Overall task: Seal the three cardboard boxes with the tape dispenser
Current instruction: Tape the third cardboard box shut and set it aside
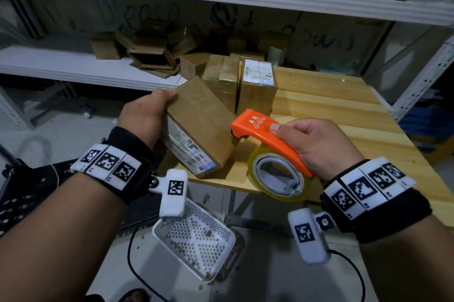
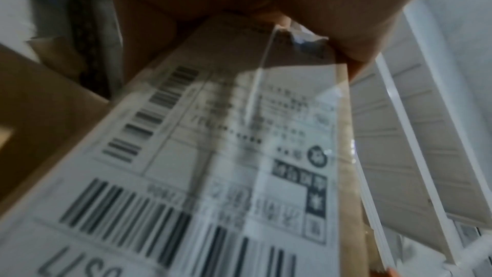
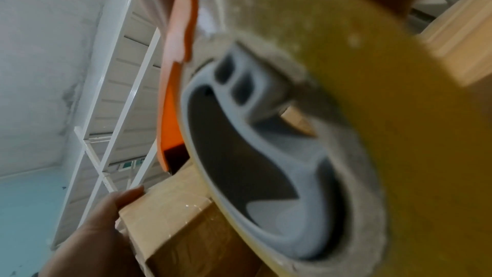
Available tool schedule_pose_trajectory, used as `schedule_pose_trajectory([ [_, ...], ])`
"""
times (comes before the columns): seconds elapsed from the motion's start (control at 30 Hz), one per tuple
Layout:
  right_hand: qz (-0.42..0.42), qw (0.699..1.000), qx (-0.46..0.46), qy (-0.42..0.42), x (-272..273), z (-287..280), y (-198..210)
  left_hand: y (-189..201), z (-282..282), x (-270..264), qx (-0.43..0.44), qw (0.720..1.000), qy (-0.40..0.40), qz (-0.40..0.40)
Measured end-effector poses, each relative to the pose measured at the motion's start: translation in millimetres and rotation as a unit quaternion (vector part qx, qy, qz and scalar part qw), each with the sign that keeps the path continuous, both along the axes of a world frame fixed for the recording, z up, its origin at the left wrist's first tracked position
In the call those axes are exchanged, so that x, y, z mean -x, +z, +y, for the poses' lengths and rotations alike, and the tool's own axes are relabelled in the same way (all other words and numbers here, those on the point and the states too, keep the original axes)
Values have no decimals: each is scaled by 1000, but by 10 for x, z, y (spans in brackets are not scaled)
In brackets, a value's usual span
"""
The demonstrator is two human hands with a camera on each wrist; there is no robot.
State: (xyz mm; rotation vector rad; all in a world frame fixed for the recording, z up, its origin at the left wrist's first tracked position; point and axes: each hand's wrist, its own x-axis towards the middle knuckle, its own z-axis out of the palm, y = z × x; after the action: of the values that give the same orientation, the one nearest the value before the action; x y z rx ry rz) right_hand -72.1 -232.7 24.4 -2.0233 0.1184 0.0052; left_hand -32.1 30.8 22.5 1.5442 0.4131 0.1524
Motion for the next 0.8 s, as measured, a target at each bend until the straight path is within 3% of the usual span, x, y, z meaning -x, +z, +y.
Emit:
schedule_pose_trajectory([
  [0.1,1,1000,18,-4,-12,10,-28,57,-23,21,15,999,-5,32],
  [0.33,-3,998,66,-9,-22,15,-8,102,-60,44,-44,994,-21,93],
  [0.4,-5,997,77,-10,-21,21,10,80,-42,41,-121,990,-28,68],
  [0.5,-13,995,94,-13,-26,65,27,1,-8,40,-234,971,-34,-32],
  [0.53,-18,995,101,-14,-32,79,30,-7,-5,48,-294,953,-37,-64],
  [0.6,-24,993,117,-15,-44,103,43,-37,-2,14,-438,889,-49,-125],
  [0.7,-21,992,124,-18,-49,98,60,-13,-110,15,-546,806,-114,-198],
  [0.8,-19,992,127,-18,-50,74,73,-44,-186,15,-650,715,-223,-128],
])
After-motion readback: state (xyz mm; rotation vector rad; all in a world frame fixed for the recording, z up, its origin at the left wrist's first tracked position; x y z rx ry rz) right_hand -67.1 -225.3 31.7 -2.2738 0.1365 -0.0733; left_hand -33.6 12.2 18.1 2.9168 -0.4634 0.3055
